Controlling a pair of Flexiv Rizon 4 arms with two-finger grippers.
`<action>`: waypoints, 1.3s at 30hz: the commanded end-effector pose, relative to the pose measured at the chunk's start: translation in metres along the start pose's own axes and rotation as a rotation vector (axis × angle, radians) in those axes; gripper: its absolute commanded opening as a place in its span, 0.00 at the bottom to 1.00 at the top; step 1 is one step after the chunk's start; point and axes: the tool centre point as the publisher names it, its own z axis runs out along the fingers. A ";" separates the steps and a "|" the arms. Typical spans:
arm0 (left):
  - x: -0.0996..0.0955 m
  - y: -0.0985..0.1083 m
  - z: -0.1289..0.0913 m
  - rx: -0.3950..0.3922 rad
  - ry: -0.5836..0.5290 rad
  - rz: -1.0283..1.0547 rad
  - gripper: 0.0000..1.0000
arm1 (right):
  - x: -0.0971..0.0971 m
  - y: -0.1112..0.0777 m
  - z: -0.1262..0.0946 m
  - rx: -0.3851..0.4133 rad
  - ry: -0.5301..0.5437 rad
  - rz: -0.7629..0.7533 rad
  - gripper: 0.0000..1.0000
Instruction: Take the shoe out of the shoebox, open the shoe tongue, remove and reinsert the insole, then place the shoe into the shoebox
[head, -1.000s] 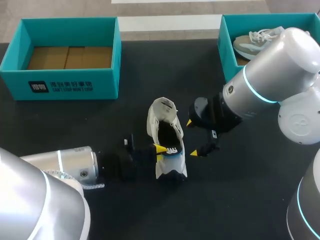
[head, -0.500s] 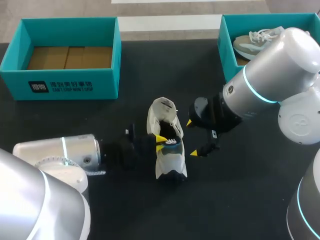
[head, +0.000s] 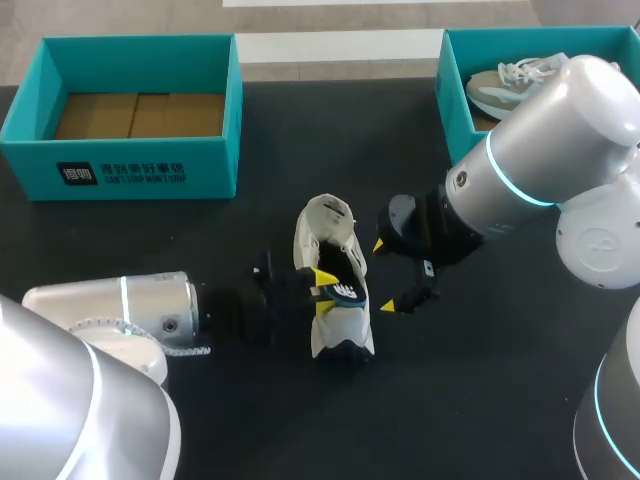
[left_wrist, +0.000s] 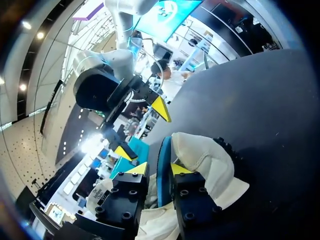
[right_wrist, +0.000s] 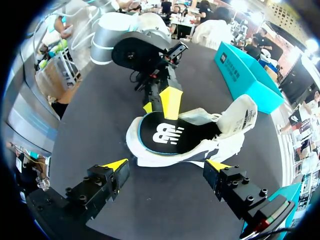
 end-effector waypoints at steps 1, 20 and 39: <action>0.006 -0.003 0.003 0.007 0.016 -0.007 0.13 | 0.001 0.000 0.001 0.001 -0.003 0.000 1.00; 0.002 0.006 -0.004 0.012 0.050 -0.025 0.65 | 0.001 0.000 0.001 0.001 -0.003 0.000 1.00; -0.038 -0.017 -0.027 0.083 0.184 0.017 0.86 | 0.001 0.000 0.001 0.001 -0.003 0.000 1.00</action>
